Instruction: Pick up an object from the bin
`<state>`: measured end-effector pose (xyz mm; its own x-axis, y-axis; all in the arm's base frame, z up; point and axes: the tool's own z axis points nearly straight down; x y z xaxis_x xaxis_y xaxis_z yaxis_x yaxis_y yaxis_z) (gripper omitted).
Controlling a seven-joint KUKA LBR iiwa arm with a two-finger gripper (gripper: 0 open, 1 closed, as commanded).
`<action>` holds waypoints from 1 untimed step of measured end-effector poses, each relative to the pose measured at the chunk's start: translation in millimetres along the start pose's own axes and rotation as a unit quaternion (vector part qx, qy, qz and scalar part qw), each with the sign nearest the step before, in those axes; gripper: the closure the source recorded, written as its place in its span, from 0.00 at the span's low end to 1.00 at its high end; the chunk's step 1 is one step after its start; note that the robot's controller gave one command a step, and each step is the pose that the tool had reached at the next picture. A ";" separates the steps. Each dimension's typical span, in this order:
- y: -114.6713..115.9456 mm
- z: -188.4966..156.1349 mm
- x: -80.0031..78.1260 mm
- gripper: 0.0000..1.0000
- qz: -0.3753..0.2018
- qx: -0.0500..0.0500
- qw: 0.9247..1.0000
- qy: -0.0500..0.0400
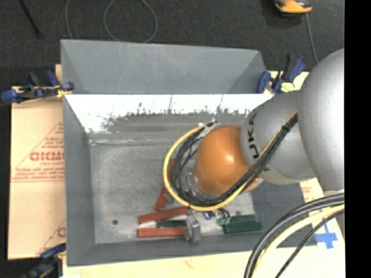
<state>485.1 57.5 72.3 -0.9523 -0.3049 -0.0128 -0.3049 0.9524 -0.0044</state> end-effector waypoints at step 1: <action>-0.8 -2.5 -4.4 1.00 0.001 0.001 1.000 -0.008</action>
Offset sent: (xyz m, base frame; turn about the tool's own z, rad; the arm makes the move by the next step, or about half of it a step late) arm 0.0000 0.0000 0.0000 0.0000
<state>489.5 58.0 74.9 -0.9527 -0.3023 -0.0293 -0.3023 0.9532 -0.0064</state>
